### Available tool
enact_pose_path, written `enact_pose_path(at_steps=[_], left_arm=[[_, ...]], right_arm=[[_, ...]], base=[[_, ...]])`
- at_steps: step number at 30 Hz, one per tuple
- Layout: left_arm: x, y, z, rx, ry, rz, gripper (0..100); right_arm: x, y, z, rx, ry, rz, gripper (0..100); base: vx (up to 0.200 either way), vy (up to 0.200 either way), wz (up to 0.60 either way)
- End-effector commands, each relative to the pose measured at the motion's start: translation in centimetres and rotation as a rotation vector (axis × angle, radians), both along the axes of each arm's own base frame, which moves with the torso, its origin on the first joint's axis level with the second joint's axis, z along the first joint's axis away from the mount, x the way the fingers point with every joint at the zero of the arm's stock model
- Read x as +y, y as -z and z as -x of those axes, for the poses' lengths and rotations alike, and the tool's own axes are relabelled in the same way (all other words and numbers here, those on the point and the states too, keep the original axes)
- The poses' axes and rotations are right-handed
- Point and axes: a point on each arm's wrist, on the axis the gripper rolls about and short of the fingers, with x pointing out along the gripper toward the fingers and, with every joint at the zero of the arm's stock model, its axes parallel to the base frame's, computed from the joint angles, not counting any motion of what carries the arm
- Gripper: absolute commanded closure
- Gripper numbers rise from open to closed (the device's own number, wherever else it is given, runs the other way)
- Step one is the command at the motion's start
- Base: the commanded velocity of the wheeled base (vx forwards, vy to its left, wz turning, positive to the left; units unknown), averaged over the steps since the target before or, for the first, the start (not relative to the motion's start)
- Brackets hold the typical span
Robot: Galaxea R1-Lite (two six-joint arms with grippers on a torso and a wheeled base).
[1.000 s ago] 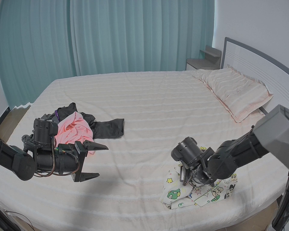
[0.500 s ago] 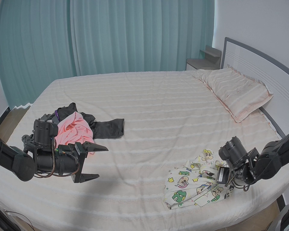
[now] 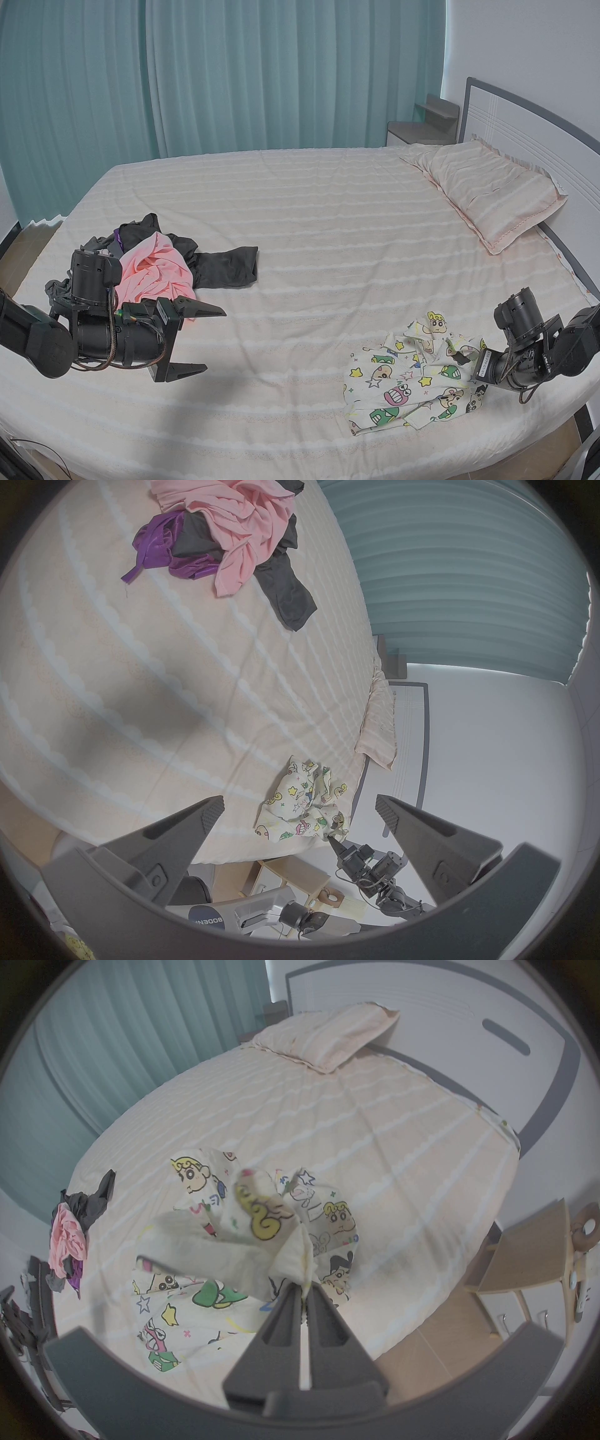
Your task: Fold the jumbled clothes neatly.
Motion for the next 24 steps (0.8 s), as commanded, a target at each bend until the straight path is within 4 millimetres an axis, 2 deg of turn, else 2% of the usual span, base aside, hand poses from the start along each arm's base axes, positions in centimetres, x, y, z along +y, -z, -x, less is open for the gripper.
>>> enact_pose_path(at_steps=[1, 8, 17, 18, 24], left_arm=[[-0.1, 0.2, 0.0, 0.007, 0.002, -0.001, 0], [-0.1, 0.3, 0.0, 0.01, 0.002, -0.002, 0], [-0.1, 0.4, -0.1, 0.016, 0.004, -0.003, 0], [-0.1, 0.4, -0.1, 0.016, 0.004, -0.003, 0], [-0.1, 0.4, -0.1, 0.016, 0.004, -0.003, 0]], right_arm=[[-1.3, 0.4, 0.2, 0.03, 0.035, -0.026, 100], [-1.9, 1.9, 2.0, 0.121, 0.036, -0.041, 100], [-2.9, 2.6, 2.5, 0.168, 0.066, -0.062, 100], [-3.0, 2.6, 2.5, 0.171, 0.067, -0.065, 0], [-3.3, 2.4, 2.8, 0.168, 0.076, -0.079, 0]], base=[[0.0, 0.0, 0.0], [0.0, 0.0, 0.0], [0.0, 0.0, 0.0], [0.0, 0.0, 0.0], [0.0, 0.0, 0.0]])
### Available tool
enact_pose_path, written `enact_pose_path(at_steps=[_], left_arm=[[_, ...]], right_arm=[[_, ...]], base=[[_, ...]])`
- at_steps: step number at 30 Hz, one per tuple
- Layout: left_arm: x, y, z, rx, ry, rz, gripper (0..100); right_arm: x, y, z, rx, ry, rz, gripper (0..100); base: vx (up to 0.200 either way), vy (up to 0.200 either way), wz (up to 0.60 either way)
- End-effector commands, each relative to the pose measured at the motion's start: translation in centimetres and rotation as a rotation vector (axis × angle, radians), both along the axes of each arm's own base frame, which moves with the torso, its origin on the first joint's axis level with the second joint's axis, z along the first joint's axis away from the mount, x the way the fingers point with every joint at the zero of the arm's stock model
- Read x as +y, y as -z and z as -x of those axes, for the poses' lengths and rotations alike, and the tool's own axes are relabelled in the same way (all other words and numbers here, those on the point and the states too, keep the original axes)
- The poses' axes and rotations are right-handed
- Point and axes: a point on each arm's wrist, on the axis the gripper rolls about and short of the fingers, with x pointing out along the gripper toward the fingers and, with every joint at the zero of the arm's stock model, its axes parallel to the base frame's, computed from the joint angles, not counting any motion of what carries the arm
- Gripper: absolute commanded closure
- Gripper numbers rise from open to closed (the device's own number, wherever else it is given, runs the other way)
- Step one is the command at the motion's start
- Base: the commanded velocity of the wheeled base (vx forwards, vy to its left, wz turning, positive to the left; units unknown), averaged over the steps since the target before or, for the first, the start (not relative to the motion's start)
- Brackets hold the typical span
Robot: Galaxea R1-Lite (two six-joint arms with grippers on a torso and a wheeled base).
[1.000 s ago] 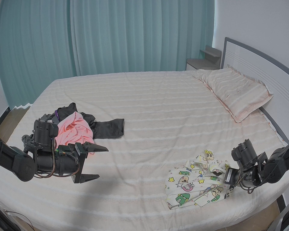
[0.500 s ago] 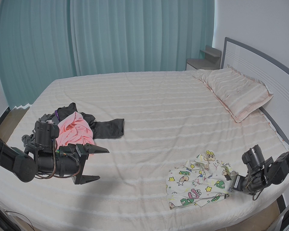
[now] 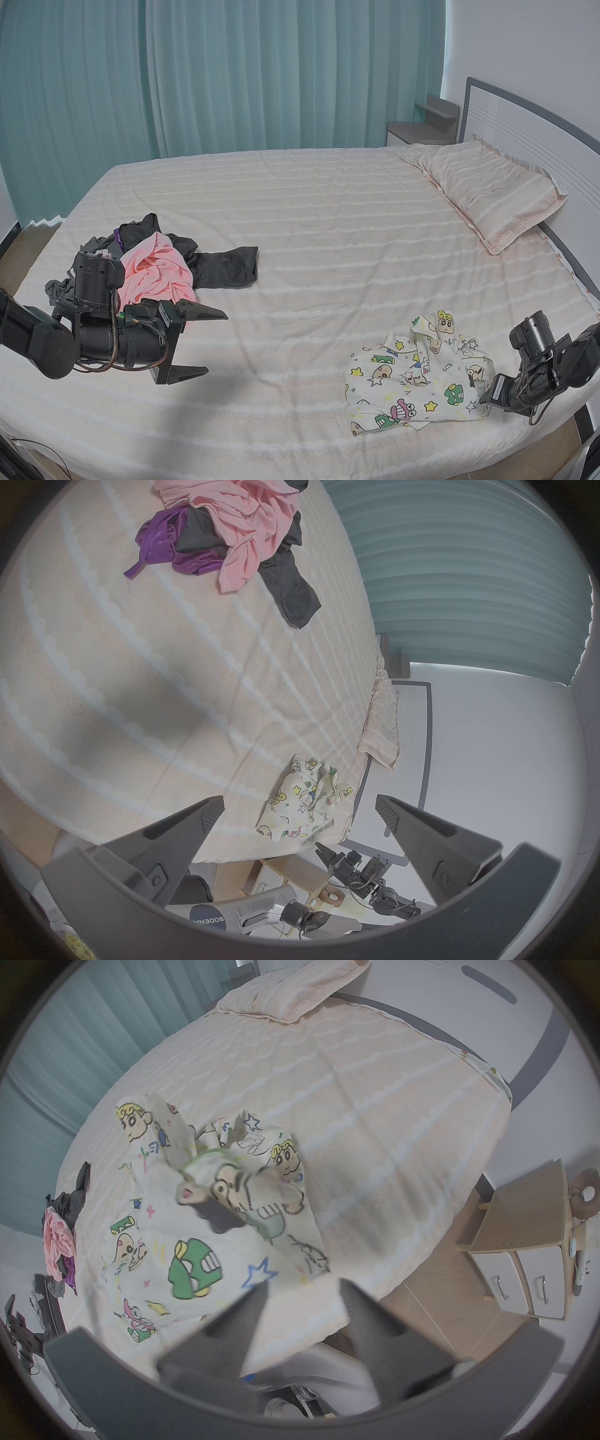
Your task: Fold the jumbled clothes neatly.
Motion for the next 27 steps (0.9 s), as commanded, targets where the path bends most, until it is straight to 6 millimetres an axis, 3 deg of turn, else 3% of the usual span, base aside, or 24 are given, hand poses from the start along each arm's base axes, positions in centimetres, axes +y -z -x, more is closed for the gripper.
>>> enact_pose_path(at_steps=[1, 7, 8, 10, 12, 16, 17, 20, 23, 27], left_arm=[[0.0, 0.1, 0.0, 0.002, -0.001, 0.0, 0], [0.0, 0.1, 0.0, 0.004, -0.001, -0.001, 0], [0.0, 0.1, 0.0, 0.004, -0.001, -0.001, 0], [0.0, 0.1, 0.0, 0.004, -0.001, -0.001, 0], [0.0, 0.1, 0.0, 0.004, -0.001, -0.001, 0], [0.0, 0.3, -0.1, 0.012, -0.001, -0.003, 0], [0.0, 0.3, -0.1, 0.012, -0.001, -0.003, 0], [-0.1, 0.5, -0.2, 0.017, 0.002, -0.005, 0], [-0.1, 0.7, -0.3, 0.023, 0.001, -0.007, 0], [-0.1, 0.7, -0.3, 0.023, 0.002, -0.006, 0]], right_arm=[[-0.2, -0.5, 0.3, -0.03, 0.009, -0.003, 0], [0.0, -4.3, 0.2, -0.269, -0.013, -0.053, 0], [0.3, -5.7, -0.5, -0.336, -0.037, -0.065, 0], [0.9, -6.2, -1.6, -0.353, -0.069, -0.063, 0], [1.2, -6.0, -2.0, -0.347, -0.087, -0.063, 0], [4.4, -4.8, -4.6, -0.327, -0.21, -0.081, 0], [4.4, -4.8, -4.6, -0.327, -0.21, -0.081, 0], [6.4, -2.7, -6.5, -0.297, -0.324, -0.044, 0], [7.5, -1.2, -7.3, -0.287, -0.421, 0.007, 0], [8.7, -1.4, -7.4, -0.333, -0.514, 0.02, 0]], base=[[0.0, 0.0, 0.0], [0.0, 0.0, 0.0], [0.0, 0.0, 0.0], [0.0, 0.0, 0.0], [0.0, 0.0, 0.0], [0.0, 0.0, 0.0], [0.0, 0.0, 0.0], [0.0, 0.0, 0.0], [0.0, 0.0, 0.0], [0.0, 0.0, 0.0]])
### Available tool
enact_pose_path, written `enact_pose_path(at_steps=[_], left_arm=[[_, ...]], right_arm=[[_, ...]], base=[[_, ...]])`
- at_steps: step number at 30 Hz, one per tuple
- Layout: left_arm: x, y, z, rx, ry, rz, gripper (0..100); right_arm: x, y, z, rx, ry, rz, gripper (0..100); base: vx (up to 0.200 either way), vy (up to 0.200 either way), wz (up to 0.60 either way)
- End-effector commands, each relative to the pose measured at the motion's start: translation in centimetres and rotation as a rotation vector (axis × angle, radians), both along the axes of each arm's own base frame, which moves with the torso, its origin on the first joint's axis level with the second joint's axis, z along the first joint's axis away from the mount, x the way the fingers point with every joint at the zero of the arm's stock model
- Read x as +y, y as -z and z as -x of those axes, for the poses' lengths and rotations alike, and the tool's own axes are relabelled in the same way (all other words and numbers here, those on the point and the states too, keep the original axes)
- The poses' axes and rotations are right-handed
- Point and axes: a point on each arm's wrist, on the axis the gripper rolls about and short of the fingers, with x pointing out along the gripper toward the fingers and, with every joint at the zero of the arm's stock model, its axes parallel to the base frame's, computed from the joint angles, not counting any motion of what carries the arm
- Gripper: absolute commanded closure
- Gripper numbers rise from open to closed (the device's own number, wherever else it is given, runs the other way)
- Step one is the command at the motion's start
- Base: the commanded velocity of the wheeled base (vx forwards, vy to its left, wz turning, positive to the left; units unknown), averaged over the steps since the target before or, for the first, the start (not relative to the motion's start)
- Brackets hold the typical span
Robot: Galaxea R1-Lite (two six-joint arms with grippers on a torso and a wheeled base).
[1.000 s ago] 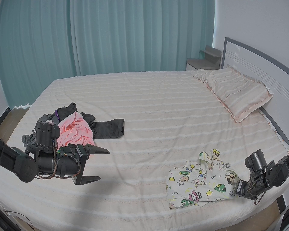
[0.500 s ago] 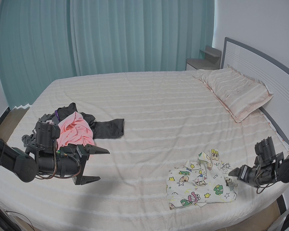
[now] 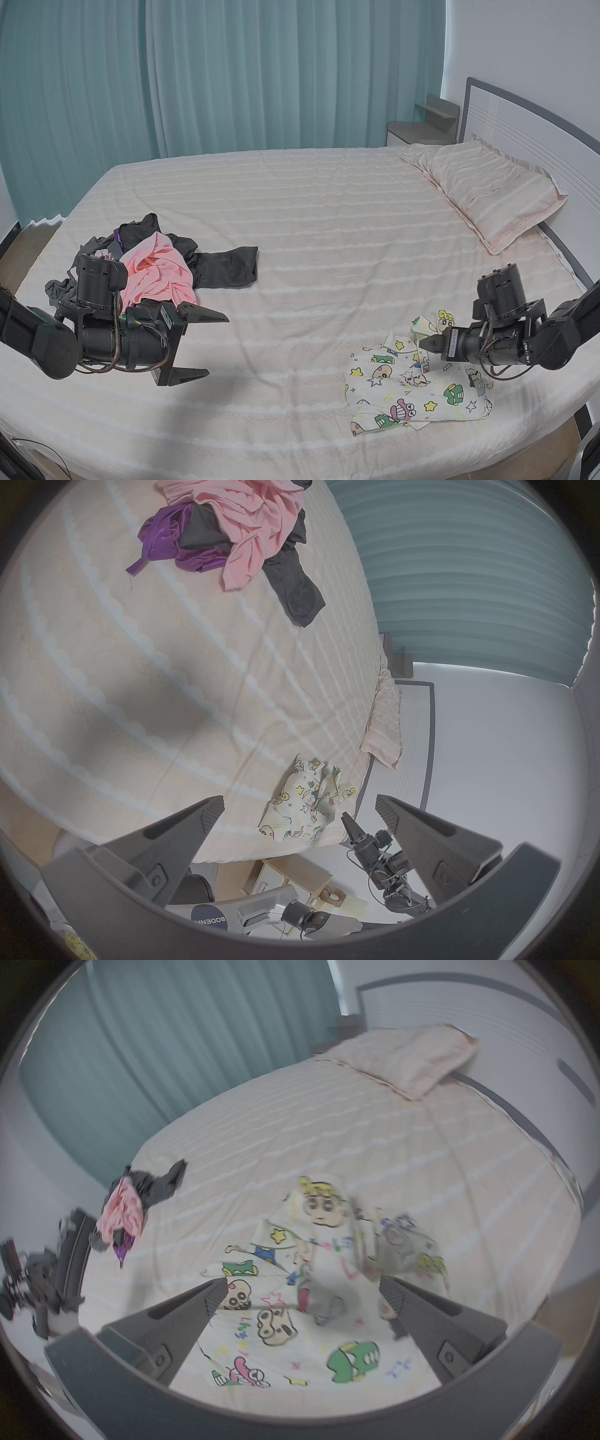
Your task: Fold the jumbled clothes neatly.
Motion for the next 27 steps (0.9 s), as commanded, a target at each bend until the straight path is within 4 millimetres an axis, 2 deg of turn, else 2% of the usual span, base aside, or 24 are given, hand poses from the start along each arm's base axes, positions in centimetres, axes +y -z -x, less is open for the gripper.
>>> enact_pose_path(at_steps=[1, 12, 21, 26, 27], left_arm=[[0.0, 0.3, -0.1, 0.01, 0.001, -0.002, 0], [-0.1, 0.4, -0.2, 0.015, 0.001, -0.003, 0], [-0.1, 0.6, -0.3, 0.021, 0.001, -0.005, 0], [-0.1, 0.6, -0.3, 0.021, 0.001, -0.006, 0], [-0.1, 0.6, -0.3, 0.021, 0.001, -0.006, 0]], right_arm=[[2.6, 2.1, -1.0, 0.006, -0.12, 0.049, 0], [3.3, 2.9, -3.3, -0.074, -0.23, 0.156, 0], [1.1, 3.9, -4.8, -0.069, -0.26, 0.269, 0], [0.5, 5.5, -5.7, -0.058, -0.251, 0.283, 0], [0.4, 5.9, -5.8, -0.052, -0.252, 0.288, 100]], base=[[0.0, 0.0, 0.0], [0.0, 0.0, 0.0], [0.0, 0.0, 0.0], [0.0, 0.0, 0.0], [0.0, 0.0, 0.0]])
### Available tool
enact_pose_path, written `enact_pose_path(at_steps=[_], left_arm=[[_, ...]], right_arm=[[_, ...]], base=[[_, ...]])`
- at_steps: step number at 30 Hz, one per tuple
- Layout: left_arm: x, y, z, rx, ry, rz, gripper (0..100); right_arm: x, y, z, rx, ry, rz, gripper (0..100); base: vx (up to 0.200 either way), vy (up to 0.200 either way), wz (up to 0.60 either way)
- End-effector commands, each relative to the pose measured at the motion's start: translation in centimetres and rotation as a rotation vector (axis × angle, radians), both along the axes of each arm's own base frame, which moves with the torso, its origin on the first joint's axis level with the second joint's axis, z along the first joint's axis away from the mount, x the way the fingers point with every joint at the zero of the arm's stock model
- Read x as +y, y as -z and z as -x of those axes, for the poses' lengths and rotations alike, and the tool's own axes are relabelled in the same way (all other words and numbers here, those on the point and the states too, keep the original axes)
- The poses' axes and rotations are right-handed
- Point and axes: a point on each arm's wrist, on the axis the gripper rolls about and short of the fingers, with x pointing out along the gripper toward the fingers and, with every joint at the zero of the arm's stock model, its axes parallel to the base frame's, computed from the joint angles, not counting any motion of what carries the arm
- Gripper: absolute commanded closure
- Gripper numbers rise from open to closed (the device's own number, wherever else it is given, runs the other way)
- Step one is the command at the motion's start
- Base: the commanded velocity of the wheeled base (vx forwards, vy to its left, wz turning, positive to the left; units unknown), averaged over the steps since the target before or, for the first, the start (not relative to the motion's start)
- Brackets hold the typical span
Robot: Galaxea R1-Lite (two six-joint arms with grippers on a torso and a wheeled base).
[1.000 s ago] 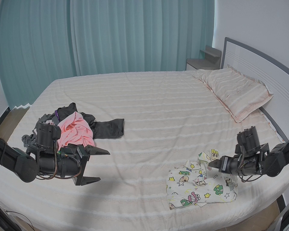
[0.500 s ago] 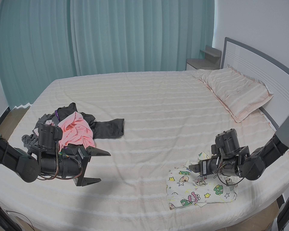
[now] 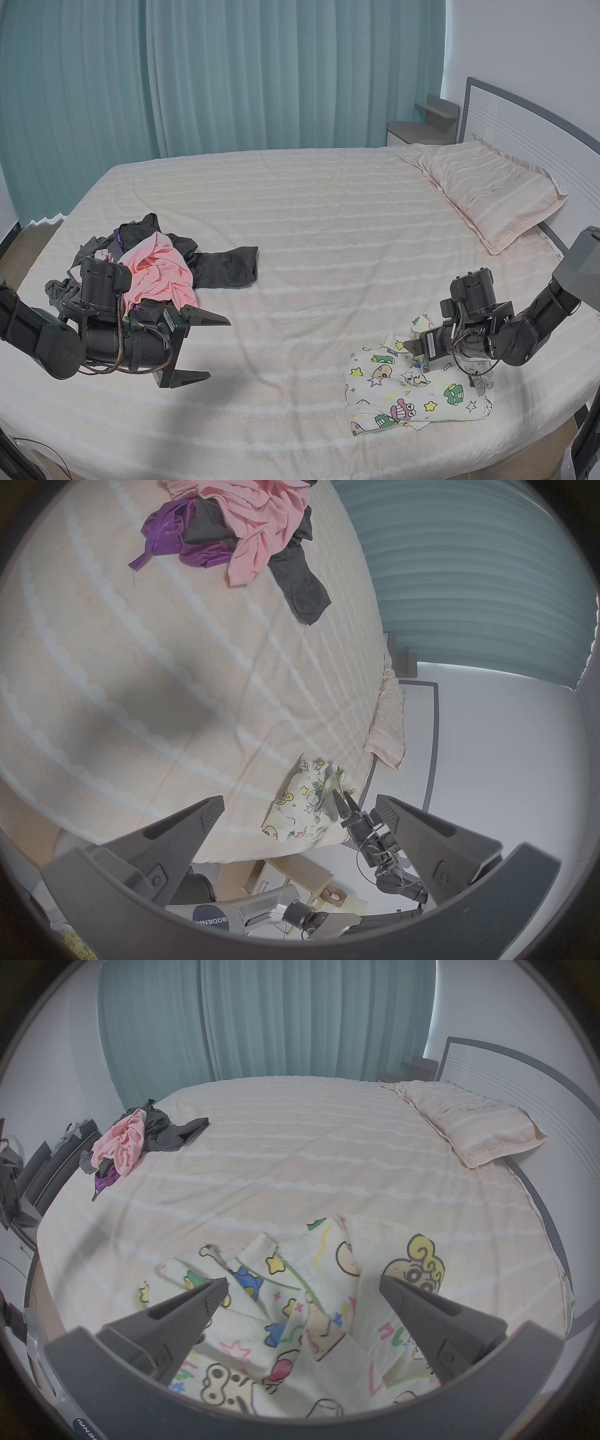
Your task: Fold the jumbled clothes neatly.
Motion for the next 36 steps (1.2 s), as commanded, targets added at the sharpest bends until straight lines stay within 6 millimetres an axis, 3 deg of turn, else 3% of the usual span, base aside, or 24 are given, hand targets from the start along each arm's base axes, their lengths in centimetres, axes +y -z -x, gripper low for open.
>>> enact_pose_path(at_steps=[1, 10, 19, 25, 36], left_arm=[[0.0, 0.0, 0.0, 0.001, 0.0, -0.001, 0], [0.0, 0.1, 0.0, 0.003, 0.0, -0.001, 0], [0.0, 0.1, 0.0, 0.002, 0.001, -0.002, 0], [-0.1, 0.1, 0.0, 0.003, 0.001, -0.001, 0], [-0.1, 0.1, 0.0, 0.002, 0.005, -0.002, 0]], right_arm=[[-0.6, 2.1, -0.6, 0.044, 0.015, 0.025, 100], [-1.9, 1.9, 0.0, 0.049, 0.054, 0.021, 100], [-5.2, 0.5, 1.5, 0.011, 0.21, -0.066, 100], [-7.4, 1.0, 2.1, 0.013, 0.304, -0.1, 100], [-8.3, 1.6, 2.1, 0.033, 0.405, -0.277, 100]], base=[[0.0, 0.0, 0.0], [0.0, 0.0, 0.0], [0.0, 0.0, 0.0], [0.0, 0.0, 0.0], [0.0, 0.0, 0.0]])
